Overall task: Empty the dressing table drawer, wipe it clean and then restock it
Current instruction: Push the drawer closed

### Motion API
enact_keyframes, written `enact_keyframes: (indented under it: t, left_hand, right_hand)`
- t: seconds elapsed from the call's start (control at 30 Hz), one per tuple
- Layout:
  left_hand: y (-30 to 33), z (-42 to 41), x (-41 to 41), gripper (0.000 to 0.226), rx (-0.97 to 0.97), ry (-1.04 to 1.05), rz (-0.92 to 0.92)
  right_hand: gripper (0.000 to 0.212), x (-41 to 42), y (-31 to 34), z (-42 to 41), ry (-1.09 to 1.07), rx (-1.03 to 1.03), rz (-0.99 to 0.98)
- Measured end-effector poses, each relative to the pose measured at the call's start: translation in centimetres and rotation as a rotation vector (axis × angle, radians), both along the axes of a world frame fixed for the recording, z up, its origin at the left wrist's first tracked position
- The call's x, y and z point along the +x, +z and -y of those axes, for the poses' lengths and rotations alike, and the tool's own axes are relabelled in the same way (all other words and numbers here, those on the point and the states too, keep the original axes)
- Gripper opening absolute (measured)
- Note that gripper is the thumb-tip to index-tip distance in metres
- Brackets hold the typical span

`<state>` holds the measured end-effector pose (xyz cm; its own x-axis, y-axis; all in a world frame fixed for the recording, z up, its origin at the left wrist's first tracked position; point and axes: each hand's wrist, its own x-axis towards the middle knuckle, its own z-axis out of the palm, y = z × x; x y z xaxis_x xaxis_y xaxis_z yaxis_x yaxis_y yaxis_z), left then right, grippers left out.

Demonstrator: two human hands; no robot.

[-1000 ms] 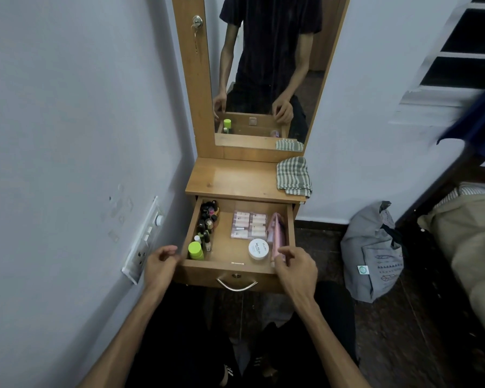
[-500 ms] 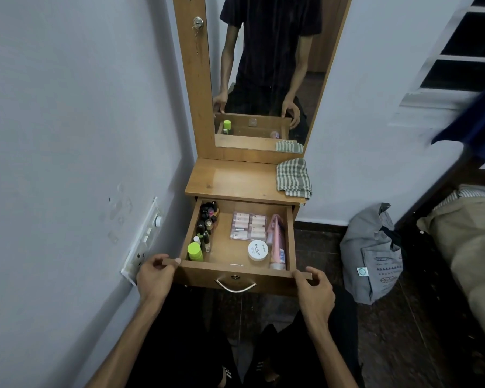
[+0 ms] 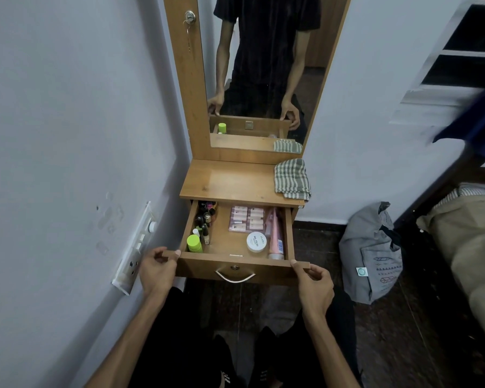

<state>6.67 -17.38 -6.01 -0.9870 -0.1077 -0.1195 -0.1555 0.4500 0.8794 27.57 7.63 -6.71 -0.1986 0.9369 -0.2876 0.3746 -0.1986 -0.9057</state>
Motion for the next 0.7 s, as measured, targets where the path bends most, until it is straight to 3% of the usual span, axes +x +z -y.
enact_keyframes:
  t: [0.7]
  left_hand:
    - [-0.2, -3.7, -4.7, 0.039, 0.05, -0.011, 0.05]
  right_hand:
    - [0.052, -4.3, -0.8, -4.9, 0.022, -0.004, 0.031]
